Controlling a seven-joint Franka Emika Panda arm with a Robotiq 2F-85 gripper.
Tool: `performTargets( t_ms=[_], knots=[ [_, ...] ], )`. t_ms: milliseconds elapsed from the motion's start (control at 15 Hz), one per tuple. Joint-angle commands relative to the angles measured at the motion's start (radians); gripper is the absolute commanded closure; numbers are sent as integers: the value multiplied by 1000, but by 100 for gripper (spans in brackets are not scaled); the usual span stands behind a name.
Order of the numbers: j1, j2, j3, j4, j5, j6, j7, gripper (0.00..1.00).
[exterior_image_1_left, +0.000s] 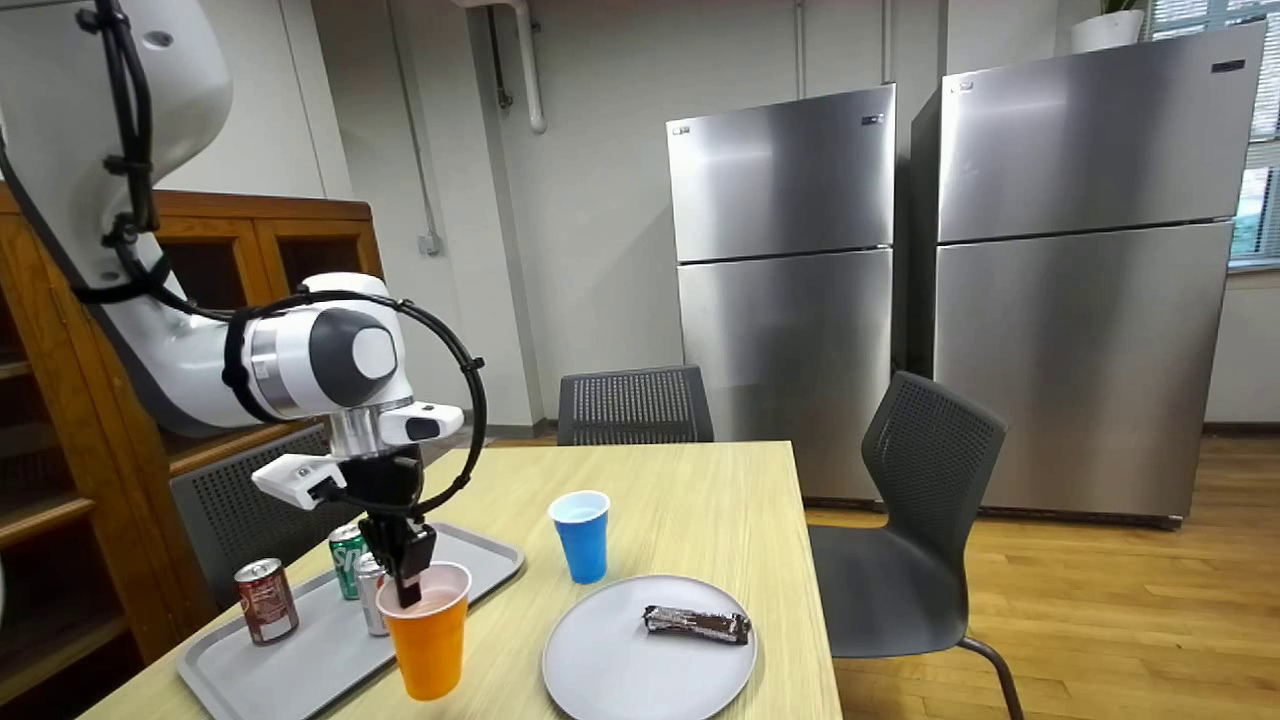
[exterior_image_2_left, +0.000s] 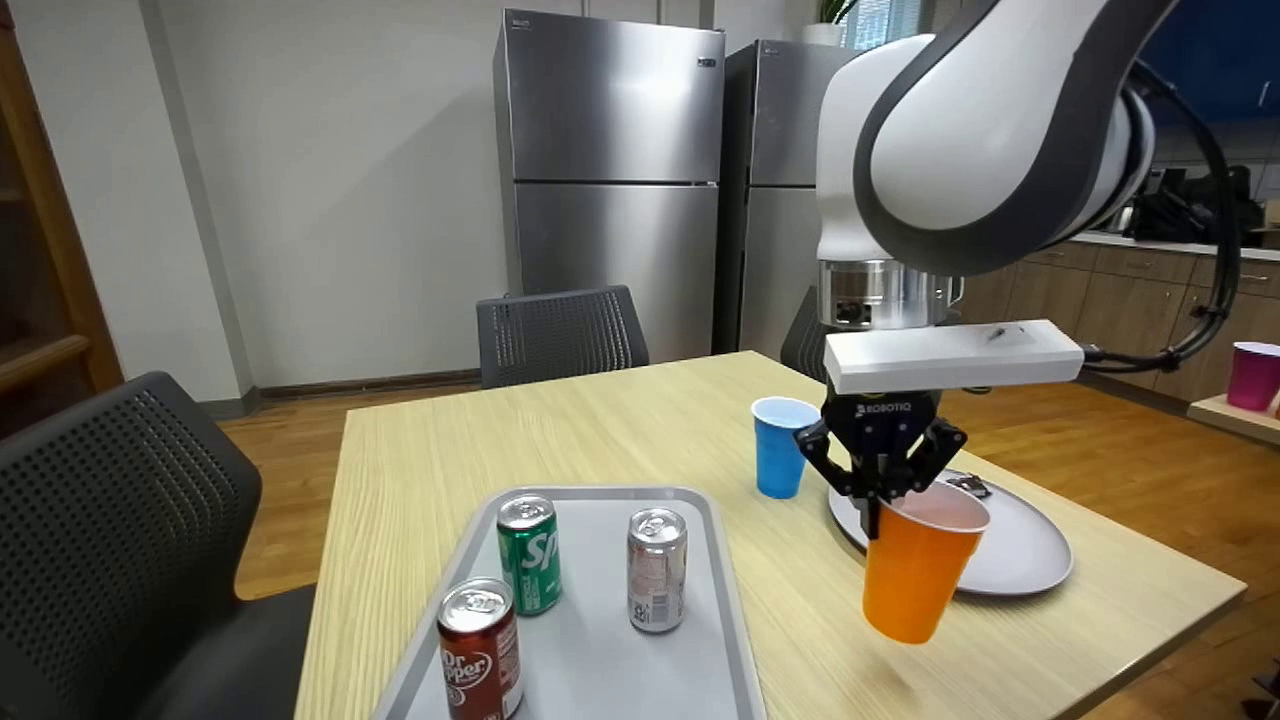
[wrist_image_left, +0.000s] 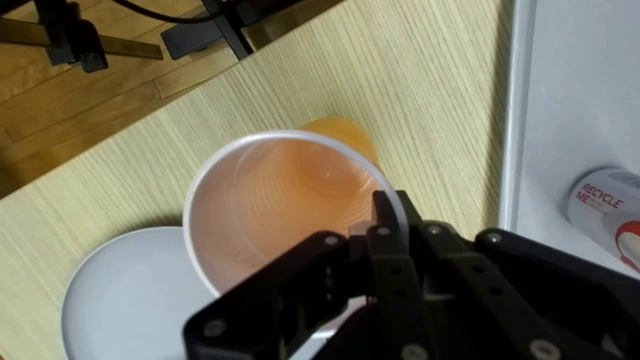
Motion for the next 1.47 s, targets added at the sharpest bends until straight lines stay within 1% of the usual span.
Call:
performTargets(
  t_ms=[0,333,600,800,1133,1400],
  knots=[
    [-1,-27,-1,-44,-46,9,24,99],
    [-4,-4,-25,-53,-165,54,118,99],
    [-3,22,-53,-51,-278,70,201,99],
    [1,44,-73,-48,-342,74,251,99],
    [9,83,-102,-37,-417,82,314,99],
    [15,108,-119,-30,-437,85,339,99]
  ],
)
